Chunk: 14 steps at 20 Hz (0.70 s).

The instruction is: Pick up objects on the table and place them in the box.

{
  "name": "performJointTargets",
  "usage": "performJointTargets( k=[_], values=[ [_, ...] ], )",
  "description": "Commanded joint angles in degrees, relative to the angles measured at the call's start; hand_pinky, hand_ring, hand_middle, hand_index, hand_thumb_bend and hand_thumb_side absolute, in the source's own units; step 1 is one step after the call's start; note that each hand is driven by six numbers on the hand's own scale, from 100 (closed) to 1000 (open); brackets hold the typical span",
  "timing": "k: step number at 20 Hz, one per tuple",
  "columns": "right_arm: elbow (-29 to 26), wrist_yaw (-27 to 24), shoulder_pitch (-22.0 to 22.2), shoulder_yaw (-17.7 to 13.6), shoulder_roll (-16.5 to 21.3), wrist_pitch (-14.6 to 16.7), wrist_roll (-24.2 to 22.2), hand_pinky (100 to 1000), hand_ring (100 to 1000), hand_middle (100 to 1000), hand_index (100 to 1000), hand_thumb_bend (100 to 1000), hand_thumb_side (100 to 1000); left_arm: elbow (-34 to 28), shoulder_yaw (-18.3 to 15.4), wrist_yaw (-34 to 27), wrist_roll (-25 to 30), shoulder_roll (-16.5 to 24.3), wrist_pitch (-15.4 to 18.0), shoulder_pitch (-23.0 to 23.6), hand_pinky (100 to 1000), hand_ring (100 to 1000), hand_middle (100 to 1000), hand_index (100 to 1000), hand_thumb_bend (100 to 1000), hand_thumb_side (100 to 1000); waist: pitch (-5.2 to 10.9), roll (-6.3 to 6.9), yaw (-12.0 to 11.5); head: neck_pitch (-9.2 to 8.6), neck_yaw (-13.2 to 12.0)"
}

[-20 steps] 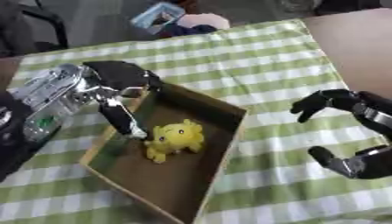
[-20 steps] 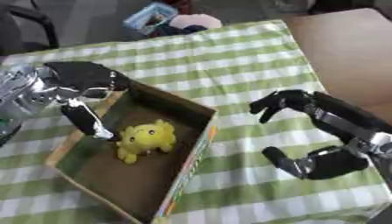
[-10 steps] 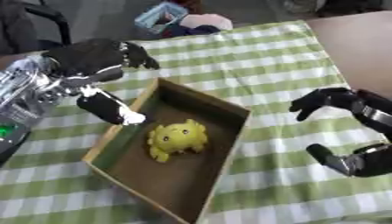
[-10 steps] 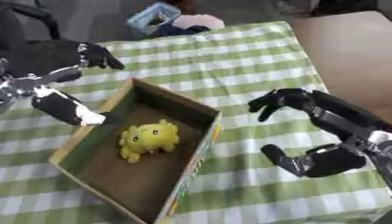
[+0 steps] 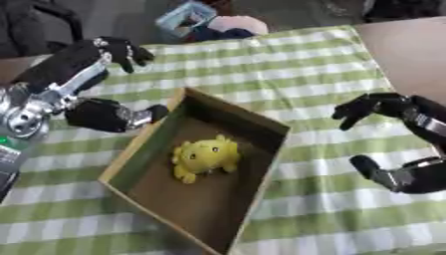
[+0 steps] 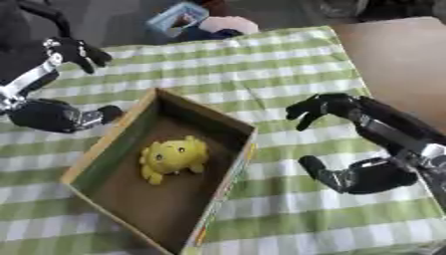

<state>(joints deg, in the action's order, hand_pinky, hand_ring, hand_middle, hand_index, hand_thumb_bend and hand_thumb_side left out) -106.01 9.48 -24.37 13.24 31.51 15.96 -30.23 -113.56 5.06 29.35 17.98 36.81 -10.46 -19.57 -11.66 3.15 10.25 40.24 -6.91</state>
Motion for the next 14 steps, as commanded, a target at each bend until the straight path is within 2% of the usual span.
performJointTargets(
  k=[1,5,9,14],
  values=[
    [-0.7,0.6,-0.6,-1.2,1.0,0.1,0.8,814,721,781,913,202,297,-1.0,-3.6,-2.9,-3.0,-3.2,-0.1,1.2,801,662,688,846,477,630,0.66,-0.49,-0.5,0.15,0.0],
    [-0.8,1.1,-0.7,-2.1,1.1,0.1,1.7,816,722,782,914,204,292,-1.0,-5.2,-5.5,-6.5,-7.4,-0.4,3.3,794,649,680,846,454,631,0.59,-1.31,-1.1,0.82,0.2],
    [-0.9,1.6,-1.0,-2.8,1.4,0.1,2.8,818,724,784,916,207,287,-0.8,-5.2,-7.0,-10.0,-10.5,-1.0,4.8,791,641,674,845,438,630,0.69,-2.14,-1.8,1.66,0.1],
    [-1.0,2.2,-1.4,-3.2,1.7,0.3,3.6,819,726,785,918,210,284,1.4,-4.1,-9.0,-15.2,-12.8,0.1,5.6,788,640,671,844,432,624,0.78,-2.55,-2.3,2.06,-0.1]
  ],
)
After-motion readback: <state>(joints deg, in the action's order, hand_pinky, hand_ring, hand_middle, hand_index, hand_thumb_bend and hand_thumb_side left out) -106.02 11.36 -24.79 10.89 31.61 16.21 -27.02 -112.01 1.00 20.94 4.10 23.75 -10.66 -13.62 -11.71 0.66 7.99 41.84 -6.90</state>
